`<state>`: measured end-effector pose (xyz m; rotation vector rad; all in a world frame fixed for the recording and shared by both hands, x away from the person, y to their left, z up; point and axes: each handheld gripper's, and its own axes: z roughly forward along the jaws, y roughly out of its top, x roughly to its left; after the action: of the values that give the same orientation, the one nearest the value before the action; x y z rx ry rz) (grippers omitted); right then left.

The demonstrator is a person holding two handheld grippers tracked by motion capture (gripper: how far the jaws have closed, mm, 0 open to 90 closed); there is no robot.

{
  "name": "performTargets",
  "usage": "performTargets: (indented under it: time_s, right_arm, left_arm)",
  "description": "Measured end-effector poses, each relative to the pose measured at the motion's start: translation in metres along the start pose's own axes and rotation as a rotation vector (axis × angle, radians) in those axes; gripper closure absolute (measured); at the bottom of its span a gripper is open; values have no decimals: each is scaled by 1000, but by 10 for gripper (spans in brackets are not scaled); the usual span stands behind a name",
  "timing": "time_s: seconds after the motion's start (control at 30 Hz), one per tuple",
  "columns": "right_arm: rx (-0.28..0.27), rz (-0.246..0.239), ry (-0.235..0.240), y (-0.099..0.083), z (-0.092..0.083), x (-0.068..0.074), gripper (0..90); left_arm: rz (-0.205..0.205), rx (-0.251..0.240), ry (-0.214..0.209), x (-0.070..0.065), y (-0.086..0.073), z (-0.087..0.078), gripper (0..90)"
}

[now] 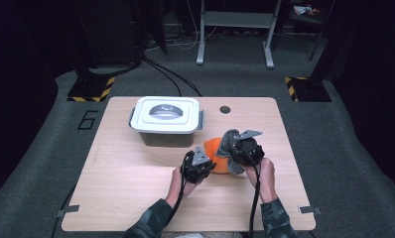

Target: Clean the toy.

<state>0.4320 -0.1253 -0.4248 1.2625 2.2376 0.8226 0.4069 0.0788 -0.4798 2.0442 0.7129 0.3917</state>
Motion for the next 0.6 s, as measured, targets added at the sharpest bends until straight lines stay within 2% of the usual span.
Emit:
performTargets:
  time_s: [0.33, 0.43, 0.6]
  right_arm:
    - [27, 68, -29, -16, 7, -25, 665]
    - [54, 80, -63, -22, 13, -31, 665]
    - [92, 102, -65, -33, 27, -40, 666]
  left_arm:
    - [-9, -1, 6, 1, -1, 1, 836]
    - [-18, 2, 7, 2, -2, 1, 835]
    - [-15, 6, 10, 4, -4, 2, 833]
